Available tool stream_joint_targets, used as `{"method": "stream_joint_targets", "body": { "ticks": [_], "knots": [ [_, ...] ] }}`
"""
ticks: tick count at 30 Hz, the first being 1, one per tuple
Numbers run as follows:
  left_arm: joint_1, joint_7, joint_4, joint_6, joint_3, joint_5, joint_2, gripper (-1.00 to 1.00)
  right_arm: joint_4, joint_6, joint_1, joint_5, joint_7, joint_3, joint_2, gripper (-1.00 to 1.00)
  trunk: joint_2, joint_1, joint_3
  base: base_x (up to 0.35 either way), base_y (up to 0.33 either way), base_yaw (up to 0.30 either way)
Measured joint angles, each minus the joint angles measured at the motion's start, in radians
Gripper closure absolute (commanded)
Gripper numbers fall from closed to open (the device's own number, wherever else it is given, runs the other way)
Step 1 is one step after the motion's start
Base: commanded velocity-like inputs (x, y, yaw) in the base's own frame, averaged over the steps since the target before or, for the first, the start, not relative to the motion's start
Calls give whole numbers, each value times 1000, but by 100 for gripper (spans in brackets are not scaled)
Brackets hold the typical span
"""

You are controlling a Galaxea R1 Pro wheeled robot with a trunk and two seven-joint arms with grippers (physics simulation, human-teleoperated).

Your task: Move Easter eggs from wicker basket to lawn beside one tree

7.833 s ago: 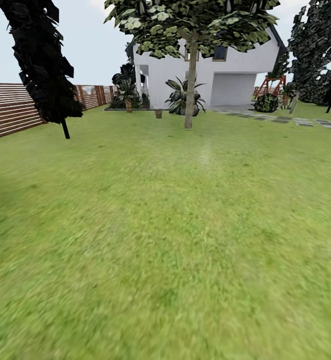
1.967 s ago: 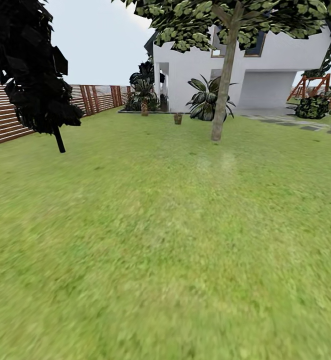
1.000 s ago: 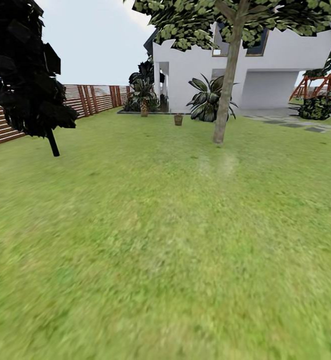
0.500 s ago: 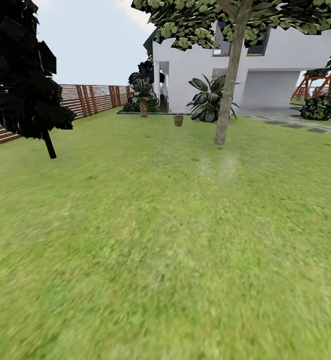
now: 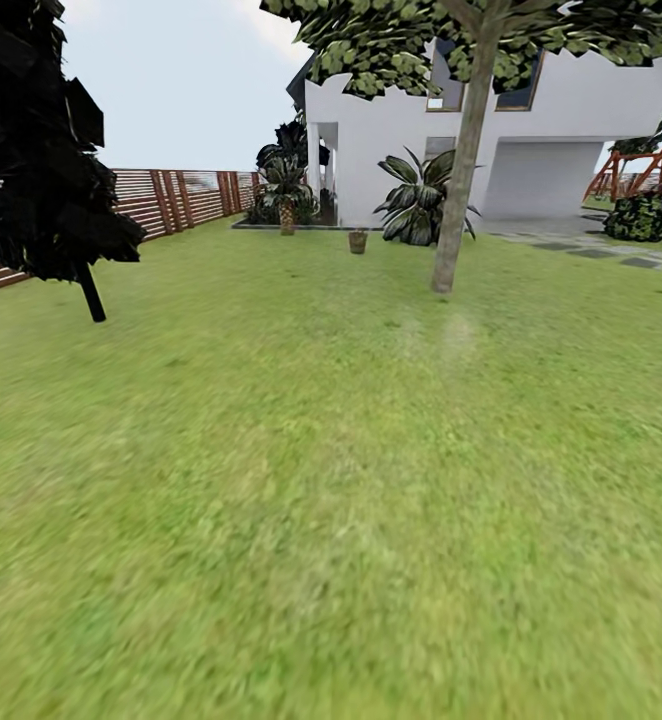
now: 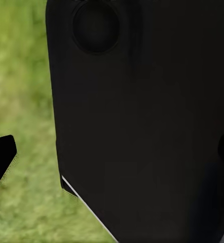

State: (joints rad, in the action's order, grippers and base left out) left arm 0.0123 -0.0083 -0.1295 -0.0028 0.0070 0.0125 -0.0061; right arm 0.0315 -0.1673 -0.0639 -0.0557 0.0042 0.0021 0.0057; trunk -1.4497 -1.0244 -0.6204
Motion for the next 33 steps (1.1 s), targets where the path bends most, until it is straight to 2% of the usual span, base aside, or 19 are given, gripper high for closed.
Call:
{"method": "stream_joint_targets", "body": {
  "ticks": [33],
  "knots": [
    [-1, 0, -1, 0, 0, 0, 0, -100, 0, 0, 0, 0, 0, 0, 1, -100, 0, 0, 0, 340, 0, 0]
  ]
}}
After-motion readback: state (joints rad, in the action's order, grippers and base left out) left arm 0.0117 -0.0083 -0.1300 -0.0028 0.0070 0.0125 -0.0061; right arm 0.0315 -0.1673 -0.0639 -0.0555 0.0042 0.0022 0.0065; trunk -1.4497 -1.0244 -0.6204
